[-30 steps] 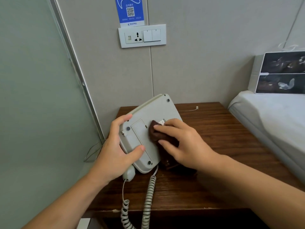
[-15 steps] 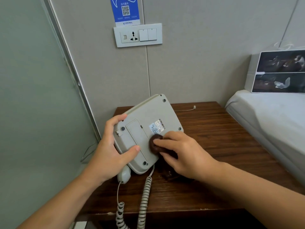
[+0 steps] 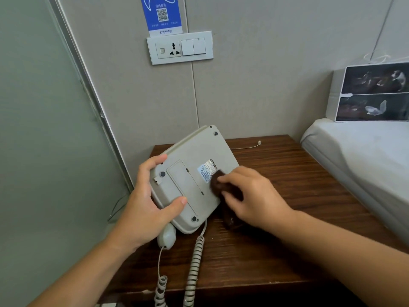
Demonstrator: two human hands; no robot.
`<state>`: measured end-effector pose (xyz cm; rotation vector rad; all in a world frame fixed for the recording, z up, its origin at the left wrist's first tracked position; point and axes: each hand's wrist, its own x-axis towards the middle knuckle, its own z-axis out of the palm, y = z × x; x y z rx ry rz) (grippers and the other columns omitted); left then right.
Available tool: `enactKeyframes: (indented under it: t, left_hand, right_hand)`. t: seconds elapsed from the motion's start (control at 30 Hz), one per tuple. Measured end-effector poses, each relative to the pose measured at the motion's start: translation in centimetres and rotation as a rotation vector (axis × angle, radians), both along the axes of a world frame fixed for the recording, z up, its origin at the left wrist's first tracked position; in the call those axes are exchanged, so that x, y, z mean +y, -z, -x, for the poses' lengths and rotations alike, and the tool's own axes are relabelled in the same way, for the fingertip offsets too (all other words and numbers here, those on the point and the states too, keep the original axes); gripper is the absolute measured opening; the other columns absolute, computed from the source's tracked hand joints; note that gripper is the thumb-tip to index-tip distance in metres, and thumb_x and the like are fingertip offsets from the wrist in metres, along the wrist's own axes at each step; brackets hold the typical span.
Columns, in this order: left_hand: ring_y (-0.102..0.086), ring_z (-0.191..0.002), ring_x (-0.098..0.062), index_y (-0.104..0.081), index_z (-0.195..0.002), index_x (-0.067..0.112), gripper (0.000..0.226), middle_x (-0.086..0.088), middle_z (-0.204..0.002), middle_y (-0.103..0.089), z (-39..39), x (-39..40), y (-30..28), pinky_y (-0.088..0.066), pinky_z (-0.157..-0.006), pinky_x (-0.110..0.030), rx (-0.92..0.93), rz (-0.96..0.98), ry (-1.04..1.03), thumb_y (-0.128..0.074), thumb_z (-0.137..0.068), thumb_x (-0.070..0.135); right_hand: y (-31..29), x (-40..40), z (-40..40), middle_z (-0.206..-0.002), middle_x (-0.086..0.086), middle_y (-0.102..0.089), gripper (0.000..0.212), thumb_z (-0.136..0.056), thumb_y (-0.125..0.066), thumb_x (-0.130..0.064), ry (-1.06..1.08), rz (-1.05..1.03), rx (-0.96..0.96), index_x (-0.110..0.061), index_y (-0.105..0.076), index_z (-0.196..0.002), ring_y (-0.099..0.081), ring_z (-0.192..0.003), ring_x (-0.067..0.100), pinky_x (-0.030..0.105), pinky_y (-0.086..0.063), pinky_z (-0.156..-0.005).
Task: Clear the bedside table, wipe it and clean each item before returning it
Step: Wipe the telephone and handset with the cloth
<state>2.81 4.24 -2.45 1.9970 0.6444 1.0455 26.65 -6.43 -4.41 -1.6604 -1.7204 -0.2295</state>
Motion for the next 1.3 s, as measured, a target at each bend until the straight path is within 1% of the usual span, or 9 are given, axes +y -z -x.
enactKeyframes:
  t: [0.1,0.23,0.47,0.57,0.67,0.73,0.87,1.03,1.3]
  left_hand:
    - [-0.063,-0.115,0.002,-0.037,-0.137,0.049,0.089,0.035,-0.119,-0.060,-0.1,0.1,-0.1,-0.052,-0.087,-0.010,0.003,0.007,-0.008,-0.083,-0.081,-0.002]
    - [-0.063,-0.116,0.000,-0.037,-0.136,0.054,0.090,0.032,-0.121,-0.060,0.0,0.2,0.0,-0.053,-0.086,-0.011,0.023,0.012,-0.010,-0.083,-0.081,-0.001]
    - [-0.065,-0.114,-0.003,-0.038,-0.134,0.061,0.092,0.032,-0.122,-0.060,-0.3,-0.1,-0.3,-0.055,-0.089,-0.025,0.031,0.008,-0.030,-0.085,-0.080,0.003]
    - [-0.067,-0.111,-0.002,-0.037,-0.131,0.064,0.092,0.033,-0.121,-0.060,-0.2,-0.2,-0.3,-0.056,-0.083,-0.017,0.049,0.014,-0.027,-0.084,-0.081,0.003]
    - [-0.067,-0.109,-0.001,-0.038,-0.128,0.065,0.092,0.031,-0.120,-0.060,-0.2,-0.3,-0.5,-0.053,-0.082,-0.010,0.059,0.011,-0.015,-0.085,-0.080,0.002]
    - [-0.067,-0.109,-0.002,-0.039,-0.129,0.065,0.092,0.030,-0.120,-0.061,-0.3,-0.4,-0.5,-0.056,-0.084,-0.015,0.068,0.007,-0.014,-0.085,-0.079,0.003]
    - [-0.067,-0.112,-0.005,-0.039,-0.134,0.061,0.092,0.027,-0.123,-0.062,-0.1,-0.3,-0.5,-0.054,-0.097,-0.033,0.053,0.024,-0.037,-0.086,-0.079,0.003]
    - [-0.062,-0.115,0.003,-0.034,-0.131,0.068,0.093,0.035,-0.124,-0.057,0.1,-0.5,-0.9,-0.053,-0.095,-0.028,0.112,-0.025,-0.007,-0.085,-0.081,0.008]
    - [-0.043,-0.132,0.014,-0.007,-0.143,0.076,0.117,0.045,-0.134,-0.045,-0.1,-0.3,-2.8,-0.035,-0.114,-0.027,0.247,-0.113,0.120,-0.085,-0.083,0.014]
  right_hand:
    - [-0.6,0.7,-1.7,-0.106,-0.007,-0.060,0.030,-0.090,-0.074,-0.026,0.186,0.034,0.136,-0.024,-0.069,-0.119,-0.063,-0.096,0.015,0.039,-0.057,-0.089]
    - [-1.0,0.0,-0.3,-0.111,-0.013,-0.057,0.035,-0.091,-0.074,-0.030,0.044,0.058,0.132,-0.027,-0.067,-0.125,-0.059,-0.101,0.006,0.023,-0.053,-0.089]
    - [-2.8,2.2,-2.6,-0.106,-0.010,-0.061,0.025,-0.091,-0.072,-0.029,0.231,0.037,0.232,-0.029,-0.069,-0.115,-0.061,-0.098,0.012,0.038,-0.054,-0.092]
    - [-4.6,2.8,-1.7,-0.107,-0.009,-0.062,0.025,-0.091,-0.072,-0.027,0.237,-0.076,0.226,-0.027,-0.070,-0.116,-0.060,-0.099,0.011,0.029,-0.050,-0.091]
    - [-5.9,3.0,-1.1,-0.108,-0.009,-0.061,0.030,-0.092,-0.074,-0.025,0.094,-0.174,0.202,-0.025,-0.070,-0.122,-0.057,-0.099,0.003,0.013,-0.044,-0.089]
    - [-5.6,3.5,-1.6,-0.105,-0.008,-0.060,0.029,-0.091,-0.074,-0.024,0.062,-0.140,0.158,-0.025,-0.071,-0.120,-0.058,-0.098,0.006,0.017,-0.046,-0.088]
    - [-4.8,3.9,-4.8,-0.107,-0.003,-0.069,0.020,-0.088,-0.074,-0.026,0.342,-0.023,0.286,-0.025,-0.074,-0.108,-0.065,-0.106,0.020,0.031,-0.048,-0.092]
    - [-5.2,1.8,-6.4,-0.101,-0.011,-0.072,0.017,-0.090,-0.074,-0.027,0.341,-0.094,0.398,-0.026,-0.074,-0.107,-0.067,-0.097,0.011,0.038,-0.057,-0.090]
    - [-5.8,-0.5,-7.9,-0.089,-0.010,-0.077,0.012,-0.088,-0.078,-0.017,0.242,-0.148,0.771,-0.027,-0.077,-0.094,-0.073,-0.086,0.008,0.029,-0.059,-0.080]
